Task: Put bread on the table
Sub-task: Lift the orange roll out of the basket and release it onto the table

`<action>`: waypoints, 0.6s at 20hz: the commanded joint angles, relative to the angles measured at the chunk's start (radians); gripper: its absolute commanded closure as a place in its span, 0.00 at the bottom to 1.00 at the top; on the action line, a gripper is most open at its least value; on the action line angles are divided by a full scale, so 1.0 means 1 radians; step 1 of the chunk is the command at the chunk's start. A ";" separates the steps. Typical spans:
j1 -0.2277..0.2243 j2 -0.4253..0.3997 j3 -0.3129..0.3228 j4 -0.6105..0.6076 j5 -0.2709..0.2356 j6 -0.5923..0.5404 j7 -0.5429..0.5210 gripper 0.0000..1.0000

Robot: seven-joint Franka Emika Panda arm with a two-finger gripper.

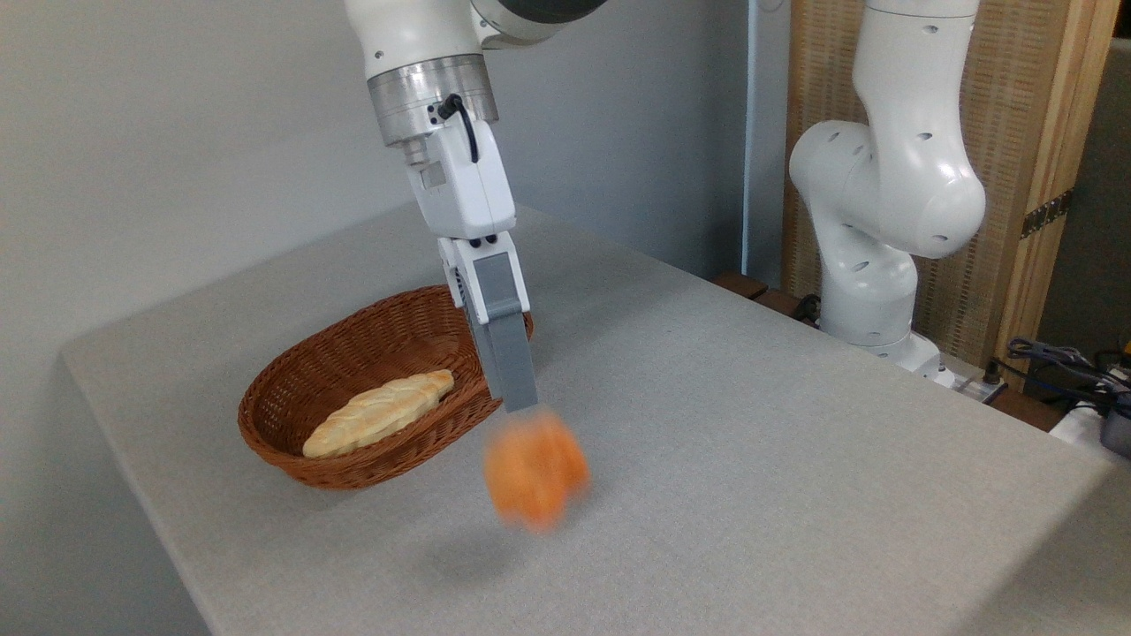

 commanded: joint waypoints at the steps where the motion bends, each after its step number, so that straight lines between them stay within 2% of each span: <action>1: -0.017 -0.001 0.031 -0.010 0.026 0.049 0.000 0.00; 5: -0.017 0.008 0.029 0.001 0.006 0.054 -0.015 0.00; 6: -0.017 0.007 0.031 0.003 -0.037 0.054 -0.038 0.00; 9: -0.017 0.004 0.052 0.052 -0.267 0.068 -0.154 0.00; 12: -0.017 0.001 0.069 0.095 -0.394 0.033 -0.265 0.00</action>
